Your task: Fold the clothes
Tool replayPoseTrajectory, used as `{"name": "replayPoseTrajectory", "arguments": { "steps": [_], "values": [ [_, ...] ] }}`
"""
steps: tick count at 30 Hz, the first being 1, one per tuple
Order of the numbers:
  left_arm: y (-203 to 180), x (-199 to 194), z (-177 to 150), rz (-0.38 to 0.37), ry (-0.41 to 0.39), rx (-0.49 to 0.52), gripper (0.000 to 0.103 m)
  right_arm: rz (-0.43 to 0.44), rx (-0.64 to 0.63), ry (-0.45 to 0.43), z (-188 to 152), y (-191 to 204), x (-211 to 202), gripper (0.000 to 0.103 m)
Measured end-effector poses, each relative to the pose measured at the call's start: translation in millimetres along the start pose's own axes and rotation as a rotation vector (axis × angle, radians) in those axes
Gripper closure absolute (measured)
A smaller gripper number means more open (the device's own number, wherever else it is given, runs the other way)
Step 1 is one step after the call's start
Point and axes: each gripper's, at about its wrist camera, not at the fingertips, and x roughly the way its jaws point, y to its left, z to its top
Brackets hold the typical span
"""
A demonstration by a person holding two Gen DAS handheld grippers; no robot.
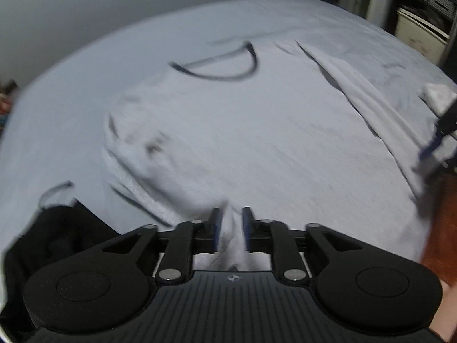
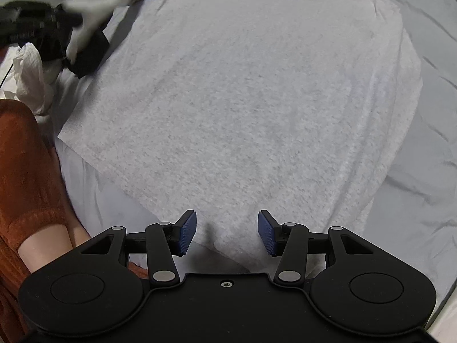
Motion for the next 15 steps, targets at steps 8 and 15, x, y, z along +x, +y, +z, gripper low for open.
{"name": "replayPoseTrajectory", "arguments": {
  "steps": [8, 15],
  "values": [
    [38.2, -14.7, 0.0, 0.095, 0.002, -0.093, 0.059, 0.015, 0.021, 0.013, -0.5, -5.8, 12.1, 0.054],
    [51.3, 30.3, -10.2, 0.180, 0.152, -0.032, 0.055, 0.046, 0.011, 0.010, 0.7, 0.8, 18.3, 0.054]
  ]
}}
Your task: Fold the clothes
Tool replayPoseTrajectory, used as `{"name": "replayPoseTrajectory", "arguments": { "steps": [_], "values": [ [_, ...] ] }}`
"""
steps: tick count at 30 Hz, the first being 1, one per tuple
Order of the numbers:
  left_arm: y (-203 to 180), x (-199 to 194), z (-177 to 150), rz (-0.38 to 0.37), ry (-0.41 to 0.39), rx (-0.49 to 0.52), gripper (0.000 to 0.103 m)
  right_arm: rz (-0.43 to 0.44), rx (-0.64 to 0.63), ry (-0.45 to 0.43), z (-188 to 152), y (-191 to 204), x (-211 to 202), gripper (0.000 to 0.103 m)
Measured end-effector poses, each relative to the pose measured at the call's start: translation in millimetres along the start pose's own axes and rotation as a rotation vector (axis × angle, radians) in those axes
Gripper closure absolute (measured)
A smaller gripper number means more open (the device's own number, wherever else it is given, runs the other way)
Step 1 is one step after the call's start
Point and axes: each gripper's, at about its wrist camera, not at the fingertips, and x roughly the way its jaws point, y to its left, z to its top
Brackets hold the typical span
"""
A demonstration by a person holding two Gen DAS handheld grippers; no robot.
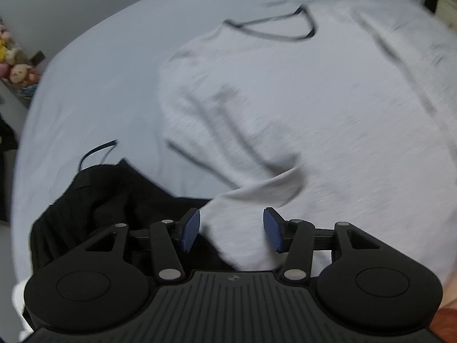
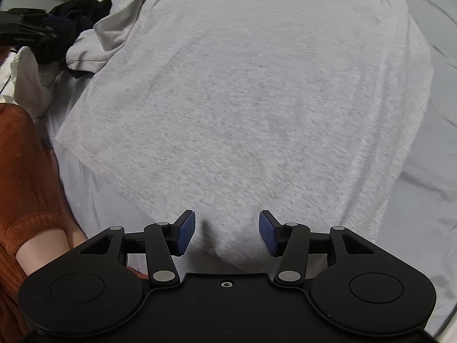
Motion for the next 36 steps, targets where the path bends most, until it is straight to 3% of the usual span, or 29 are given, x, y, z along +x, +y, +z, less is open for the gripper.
{"name": "replayPoseTrajectory", "arguments": {
  "steps": [5, 6, 8, 11, 16, 23, 30, 36],
  "values": [
    [6.2, 19.5, -0.6, 0.020, 0.031, -0.007, 0.057, 0.001, 0.005, -0.004, -4.9, -0.1, -2.1, 0.054],
    [6.3, 19.8, -0.7, 0.019, 0.033, -0.007, 0.062, 0.000, 0.007, -0.007, -5.7, -0.5, -2.7, 0.054],
    [4.4, 25.9, -2.0, 0.006, 0.055, -0.018, 0.091, 0.001, 0.018, -0.008, -7.5, -1.8, -1.1, 0.054],
    [4.0, 21.6, -5.8, 0.011, 0.032, -0.044, 0.098, 0.005, 0.040, 0.015, -9.3, -4.2, 7.4, 0.054],
    [4.3, -1.7, -7.9, 0.004, -0.027, -0.068, 0.100, 0.015, 0.045, 0.042, -6.1, -0.2, 18.5, 0.054],
    [-19.4, -72.3, -6.3, -0.028, -0.142, -0.077, 0.100, 0.015, 0.002, 0.051, 3.4, 12.4, 28.1, 0.052],
    [-62.9, -97.3, -6.2, -0.083, -0.149, -0.036, 0.100, 0.039, -0.036, 0.029, 8.7, 24.7, 27.6, 0.052],
    [-118.4, -96.7, -8.7, 0.013, -0.151, -0.001, 0.100, 0.048, -0.033, -0.003, 5.6, 26.6, 22.4, 0.052]
  ]
}}
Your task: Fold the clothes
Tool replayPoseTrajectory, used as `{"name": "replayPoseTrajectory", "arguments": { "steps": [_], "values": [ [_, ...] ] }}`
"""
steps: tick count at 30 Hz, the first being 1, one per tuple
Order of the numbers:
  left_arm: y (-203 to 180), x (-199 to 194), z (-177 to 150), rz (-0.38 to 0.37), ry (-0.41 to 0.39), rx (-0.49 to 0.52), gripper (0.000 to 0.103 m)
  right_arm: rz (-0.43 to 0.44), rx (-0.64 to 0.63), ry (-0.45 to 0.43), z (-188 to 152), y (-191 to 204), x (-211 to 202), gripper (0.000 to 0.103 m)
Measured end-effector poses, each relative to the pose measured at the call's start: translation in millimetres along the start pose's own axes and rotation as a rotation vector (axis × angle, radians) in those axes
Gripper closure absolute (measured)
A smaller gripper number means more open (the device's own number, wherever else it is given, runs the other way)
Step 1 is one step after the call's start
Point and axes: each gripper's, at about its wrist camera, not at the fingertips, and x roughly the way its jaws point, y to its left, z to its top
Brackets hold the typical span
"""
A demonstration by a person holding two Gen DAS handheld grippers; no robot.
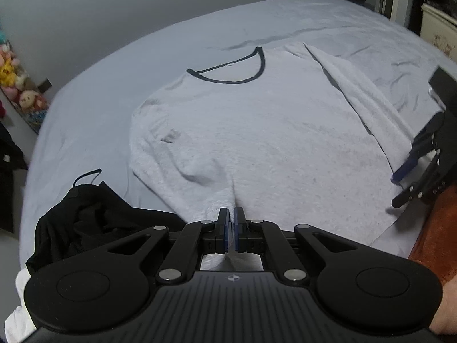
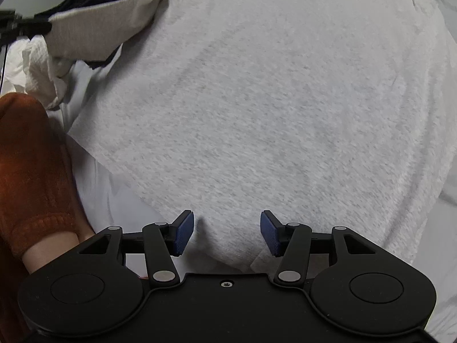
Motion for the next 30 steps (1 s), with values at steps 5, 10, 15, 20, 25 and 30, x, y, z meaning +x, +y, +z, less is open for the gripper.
{"name": "replayPoseTrajectory", "arguments": {
  "steps": [5, 10, 15, 20, 25, 30],
  "values": [
    [-49.1, 16.2, -8.6, 0.099, 0.022, 0.007, 0.100, 0.003, 0.007, -0.010, -2.4, 1.1, -3.6, 0.052],
    [-70.8, 39.2, -21.5, 0.089, 0.067, -0.007, 0.100, 0.007, 0.002, -0.018, -0.1, 5.3, -7.3, 0.052],
    [-80.0, 51.1, -33.4, 0.009, 0.104, -0.024, 0.101, -0.001, 0.016, -0.009, 2.4, 7.9, -7.5, 0.052],
    [-86.3, 55.9, -42.0, -0.043, 0.138, 0.005, 0.101, -0.042, 0.027, 0.012, 1.9, 10.7, -3.8, 0.052],
    [-90.6, 51.4, -42.6, -0.055, 0.127, 0.011, 0.100, -0.074, 0.103, 0.022, -9.4, 2.5, -5.7, 0.052],
    [-99.5, 40.2, -39.0, -0.008, 0.097, 0.031, 0.076, -0.115, 0.143, 0.032, -24.0, 1.2, -6.8, 0.052]
  ]
}}
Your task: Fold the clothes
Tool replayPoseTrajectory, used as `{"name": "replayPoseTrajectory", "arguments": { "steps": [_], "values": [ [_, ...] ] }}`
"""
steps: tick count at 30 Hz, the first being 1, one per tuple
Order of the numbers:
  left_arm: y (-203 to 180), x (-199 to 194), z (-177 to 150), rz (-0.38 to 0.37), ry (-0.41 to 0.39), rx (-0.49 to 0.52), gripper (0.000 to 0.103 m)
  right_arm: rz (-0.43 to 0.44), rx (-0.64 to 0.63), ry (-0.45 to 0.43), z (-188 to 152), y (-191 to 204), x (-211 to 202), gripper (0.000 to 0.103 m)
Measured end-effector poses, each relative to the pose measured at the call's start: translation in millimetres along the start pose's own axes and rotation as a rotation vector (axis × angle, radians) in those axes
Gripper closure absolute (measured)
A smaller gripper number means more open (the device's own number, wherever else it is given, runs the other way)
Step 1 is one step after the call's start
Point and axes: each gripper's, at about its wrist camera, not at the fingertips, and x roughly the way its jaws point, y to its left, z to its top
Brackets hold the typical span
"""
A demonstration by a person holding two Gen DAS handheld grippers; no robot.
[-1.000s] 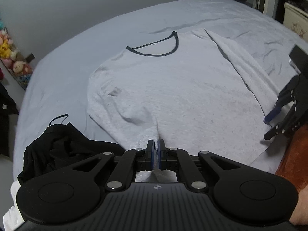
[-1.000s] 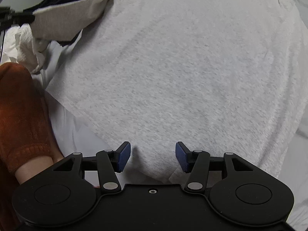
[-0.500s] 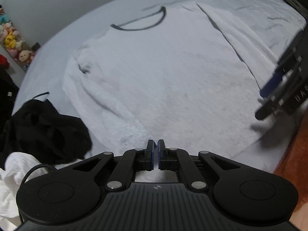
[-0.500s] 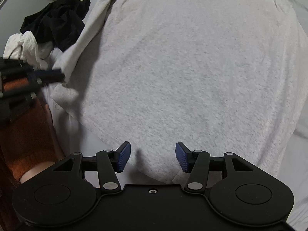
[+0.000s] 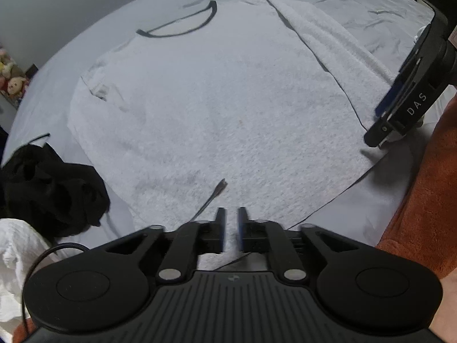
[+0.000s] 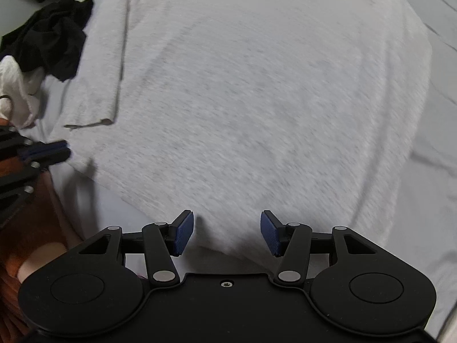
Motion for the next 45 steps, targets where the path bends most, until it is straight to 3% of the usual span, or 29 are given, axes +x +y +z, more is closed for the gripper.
{"name": "replayPoseTrajectory", "arguments": {
  "steps": [5, 13, 19, 24, 28, 33, 34, 35, 38, 41, 45],
  "values": [
    [-16.7, -12.3, 1.8, 0.106, -0.036, 0.052, 0.057, -0.026, 0.072, -0.021, -15.4, -14.4, -1.8, 0.051],
    [-33.6, -1.2, -7.3, 0.166, 0.018, 0.087, 0.056, -0.009, 0.115, -0.047, -29.2, -22.0, 0.2, 0.051],
    [-31.4, 12.0, -1.9, 0.280, 0.009, 0.115, 0.054, 0.030, 0.124, -0.065, -38.7, -24.4, 0.2, 0.051],
    [-43.7, 36.1, 8.3, 0.289, 0.006, 0.223, 0.054, 0.056, 0.131, -0.071, -39.0, -22.7, 3.0, 0.050],
    [-46.2, 59.9, 16.6, 0.304, 0.072, 0.211, 0.054, 0.082, 0.140, -0.084, -42.6, -23.5, 1.7, 0.050],
    [-40.3, 69.4, 26.1, 0.289, 0.076, 0.181, 0.055, 0.103, 0.142, -0.090, -41.2, -23.4, 2.2, 0.050],
    [-38.4, 72.1, 28.4, 0.285, 0.079, 0.176, 0.062, 0.104, 0.139, -0.088, -40.6, -22.8, 2.6, 0.050],
    [-34.3, 76.6, 31.9, 0.271, 0.090, 0.163, 0.075, 0.104, 0.135, -0.085, -39.7, -22.2, 3.0, 0.050],
    [-22.4, 85.7, 37.7, 0.207, 0.118, 0.113, 0.090, 0.097, 0.123, -0.083, -38.3, -20.4, 2.3, 0.050],
    [-13.9, 84.3, 38.7, 0.155, 0.116, 0.088, 0.098, 0.086, 0.099, -0.077, -38.2, -17.2, 0.3, 0.050],
    [-5.8, 68.9, 38.5, 0.100, 0.086, 0.093, 0.099, 0.051, 0.031, -0.064, -37.4, -6.2, -1.3, 0.050]
  ]
}}
